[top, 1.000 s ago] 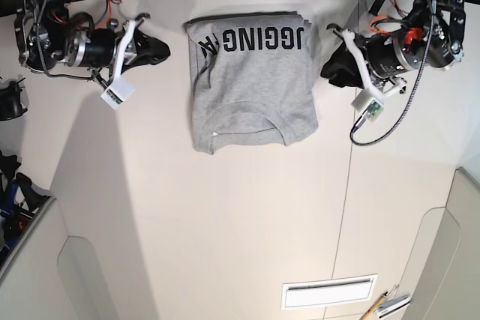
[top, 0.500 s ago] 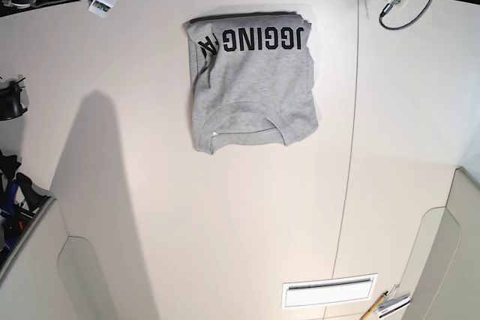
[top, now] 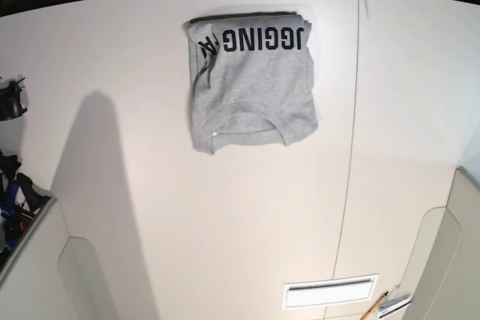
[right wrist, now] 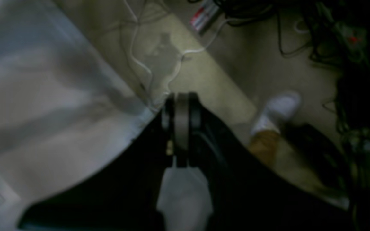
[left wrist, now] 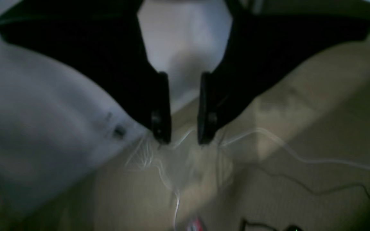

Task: Fold the T-shirt properly

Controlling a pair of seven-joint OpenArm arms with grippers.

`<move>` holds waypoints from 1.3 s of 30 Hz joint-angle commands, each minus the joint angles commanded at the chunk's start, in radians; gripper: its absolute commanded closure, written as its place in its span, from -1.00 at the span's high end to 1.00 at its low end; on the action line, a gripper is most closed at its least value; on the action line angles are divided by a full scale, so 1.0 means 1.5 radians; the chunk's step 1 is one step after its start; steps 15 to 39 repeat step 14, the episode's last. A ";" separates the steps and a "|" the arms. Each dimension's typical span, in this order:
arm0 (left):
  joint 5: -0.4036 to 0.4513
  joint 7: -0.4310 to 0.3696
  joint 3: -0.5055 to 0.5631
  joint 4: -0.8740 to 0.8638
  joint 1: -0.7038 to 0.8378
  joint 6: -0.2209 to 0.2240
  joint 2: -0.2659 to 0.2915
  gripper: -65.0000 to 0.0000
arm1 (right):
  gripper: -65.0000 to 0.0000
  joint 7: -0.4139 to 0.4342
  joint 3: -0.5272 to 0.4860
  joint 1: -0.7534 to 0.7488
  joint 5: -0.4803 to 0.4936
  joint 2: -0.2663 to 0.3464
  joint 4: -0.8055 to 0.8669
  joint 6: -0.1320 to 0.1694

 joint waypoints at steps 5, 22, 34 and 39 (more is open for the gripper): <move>-0.001 -0.016 0.067 -0.235 -0.139 -0.002 0.041 -0.51 | -1.00 0.050 -0.135 0.114 -0.053 -0.032 -0.168 0.000; -0.001 -0.074 0.198 -0.438 -0.297 -0.002 0.093 -0.51 | -1.00 0.053 -0.266 0.223 -0.103 -0.102 -0.301 0.000; -0.001 -0.074 0.198 -0.438 -0.297 -0.002 0.093 -0.51 | -1.00 0.053 -0.266 0.223 -0.103 -0.102 -0.301 0.000; -0.001 -0.074 0.198 -0.438 -0.297 -0.002 0.093 -0.51 | -1.00 0.053 -0.266 0.223 -0.103 -0.102 -0.301 0.000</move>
